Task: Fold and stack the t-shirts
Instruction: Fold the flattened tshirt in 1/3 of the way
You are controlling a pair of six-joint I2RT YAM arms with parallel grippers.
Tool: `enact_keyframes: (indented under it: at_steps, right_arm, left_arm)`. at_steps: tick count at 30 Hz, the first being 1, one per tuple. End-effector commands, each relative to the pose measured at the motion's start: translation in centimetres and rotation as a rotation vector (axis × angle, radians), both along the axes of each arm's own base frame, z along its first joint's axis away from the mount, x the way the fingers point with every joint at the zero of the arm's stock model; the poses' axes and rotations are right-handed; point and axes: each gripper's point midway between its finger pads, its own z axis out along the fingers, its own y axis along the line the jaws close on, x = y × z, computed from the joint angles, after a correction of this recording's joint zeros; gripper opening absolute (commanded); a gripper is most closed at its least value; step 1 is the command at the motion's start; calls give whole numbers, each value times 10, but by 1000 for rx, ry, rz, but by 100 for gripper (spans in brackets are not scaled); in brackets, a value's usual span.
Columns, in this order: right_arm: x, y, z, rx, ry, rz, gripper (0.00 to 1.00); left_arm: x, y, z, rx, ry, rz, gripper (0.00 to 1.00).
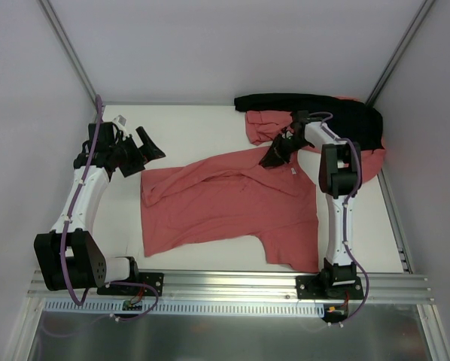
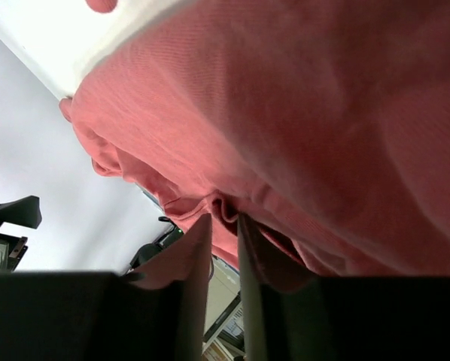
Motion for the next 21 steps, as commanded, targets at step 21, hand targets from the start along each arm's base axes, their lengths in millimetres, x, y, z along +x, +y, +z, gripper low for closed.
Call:
enact_keyframes:
  at_steps: [21]
  right_arm:
    - [-63,8,65,45,-39,84,0]
  left_arm:
    - [-11,-3,8,2,-53,-12,99]
